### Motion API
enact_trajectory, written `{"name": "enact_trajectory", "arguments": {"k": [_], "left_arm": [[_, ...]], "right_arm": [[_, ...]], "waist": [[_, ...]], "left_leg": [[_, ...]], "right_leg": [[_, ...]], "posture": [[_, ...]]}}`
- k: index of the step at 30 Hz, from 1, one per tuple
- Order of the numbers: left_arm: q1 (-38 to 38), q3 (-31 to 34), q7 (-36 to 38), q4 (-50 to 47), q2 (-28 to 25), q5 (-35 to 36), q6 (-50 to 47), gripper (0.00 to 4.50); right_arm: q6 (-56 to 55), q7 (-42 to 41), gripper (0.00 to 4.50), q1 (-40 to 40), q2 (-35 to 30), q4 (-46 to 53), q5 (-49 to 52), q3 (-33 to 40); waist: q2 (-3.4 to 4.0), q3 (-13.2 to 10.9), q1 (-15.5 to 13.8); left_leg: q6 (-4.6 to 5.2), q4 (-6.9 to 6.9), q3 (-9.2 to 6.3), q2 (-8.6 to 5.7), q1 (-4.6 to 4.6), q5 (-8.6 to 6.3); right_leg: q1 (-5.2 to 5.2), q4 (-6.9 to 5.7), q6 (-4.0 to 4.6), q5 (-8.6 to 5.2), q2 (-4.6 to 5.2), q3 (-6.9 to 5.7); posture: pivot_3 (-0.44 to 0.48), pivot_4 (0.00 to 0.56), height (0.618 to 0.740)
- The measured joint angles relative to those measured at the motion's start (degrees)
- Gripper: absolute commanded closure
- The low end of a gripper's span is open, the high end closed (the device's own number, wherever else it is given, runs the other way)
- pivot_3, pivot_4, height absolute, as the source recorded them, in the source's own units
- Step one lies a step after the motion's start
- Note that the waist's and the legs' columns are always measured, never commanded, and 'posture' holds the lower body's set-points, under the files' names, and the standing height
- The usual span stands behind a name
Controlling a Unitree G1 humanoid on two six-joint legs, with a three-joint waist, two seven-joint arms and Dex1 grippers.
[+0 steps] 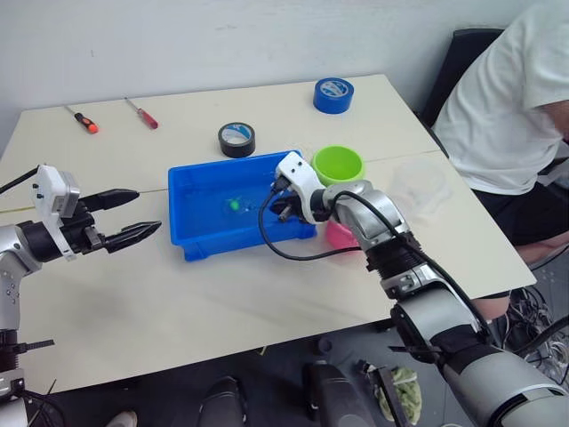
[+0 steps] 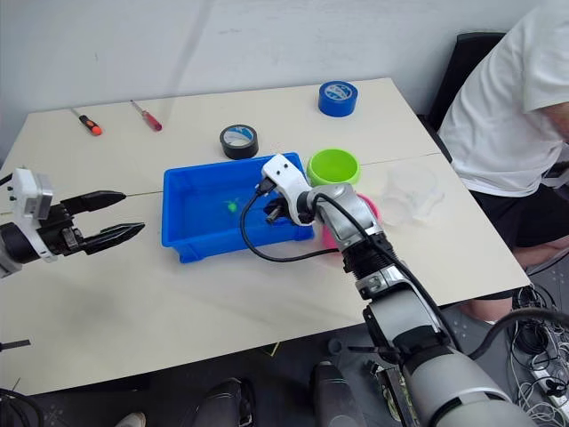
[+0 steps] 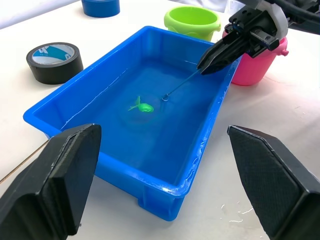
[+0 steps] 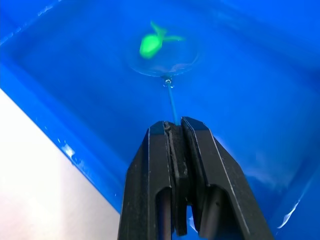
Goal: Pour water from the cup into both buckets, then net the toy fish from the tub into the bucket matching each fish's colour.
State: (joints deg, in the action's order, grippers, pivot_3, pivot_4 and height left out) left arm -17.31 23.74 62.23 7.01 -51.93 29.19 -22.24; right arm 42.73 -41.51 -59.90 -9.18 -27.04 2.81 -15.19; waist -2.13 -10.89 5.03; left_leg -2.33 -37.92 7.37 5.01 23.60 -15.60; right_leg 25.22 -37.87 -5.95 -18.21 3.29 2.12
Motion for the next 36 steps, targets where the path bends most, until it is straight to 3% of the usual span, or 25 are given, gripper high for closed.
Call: {"name": "enact_trajectory", "arguments": {"k": [9, 13, 19, 27, 32, 36], "left_arm": [[-3.7, -0.5, 0.7, 0.2, 0.0, 0.0, -0.2, 0.08], [-6.4, -2.5, 1.7, 0.7, 0.0, 0.0, -0.4, 0.08], [-9.1, -3.9, 2.3, 2.4, 0.0, 0.0, -0.4, 0.08], [-16.0, -9.2, 4.3, 4.4, 2.2, -0.1, -0.2, 0.08], [-20.9, -12.0, 6.2, 10.1, 3.6, -1.8, 2.4, 0.08], [-23.6, -13.5, 7.1, 13.5, 4.8, -2.7, 3.9, 0.08]], "right_arm": [[9.6, -3.0, 4.5, 1.6, -5.3, 19.1, 6.9, 4.3], [12.2, -3.1, 4.5, 3.4, -6.6, 22.8, 9.2, 4.4], [12.4, -1.9, 4.5, 3.6, -7.6, 24.1, 10.3, 4.6], [11.9, 0.3, 4.5, 4.6, -12.1, 25.3, 12.0, 10.9], [9.9, 0.8, 4.5, 5.5, -22.0, 24.4, 11.8, 16.3], [9.5, 0.7, 4.5, 6.7, -25.5, 24.4, 11.9, 18.1]], "waist": [[0.0, 0.0, -0.2], [-0.01, 0.0, -0.2], [-0.01, 0.0, -0.2], [-0.01, 0.0, -0.8], [0.0, 0.0, -1.0], [-0.01, 0.0, -1.1]], "left_leg": [[-0.01, -0.11, -0.16, 0.0, 0.41, 0.01], [0.0, -0.11, -0.19, -0.01, 0.44, 0.01], [0.0, -0.12, -0.19, -0.01, 0.45, 0.01], [0.05, -0.18, -0.22, -0.09, 0.52, 0.04], [0.06, -0.16, -0.19, -0.09, 0.51, 0.04], [0.07, -0.15, -0.2, -0.09, 0.51, 0.05]], "right_leg": [[0.27, -0.02, 0.0, 0.0, 0.0, -0.12], [0.28, -0.03, 0.0, 0.0, 0.0, -0.15], [0.28, -0.01, 0.0, 0.0, -0.01, -0.15], [0.27, 0.02, -0.06, 0.03, 0.02, -0.16], [0.28, 0.07, -0.06, 0.03, 0.02, -0.13], [0.28, 0.07, -0.06, 0.03, 0.0, -0.14]], "posture": [[0.0, 0.15, 0.731], [0.0, 0.15, 0.731], [0.0, 0.15, 0.731], [0.0, 0.15, 0.731], [0.0, 0.15, 0.731], [0.0, 0.15, 0.731]]}}
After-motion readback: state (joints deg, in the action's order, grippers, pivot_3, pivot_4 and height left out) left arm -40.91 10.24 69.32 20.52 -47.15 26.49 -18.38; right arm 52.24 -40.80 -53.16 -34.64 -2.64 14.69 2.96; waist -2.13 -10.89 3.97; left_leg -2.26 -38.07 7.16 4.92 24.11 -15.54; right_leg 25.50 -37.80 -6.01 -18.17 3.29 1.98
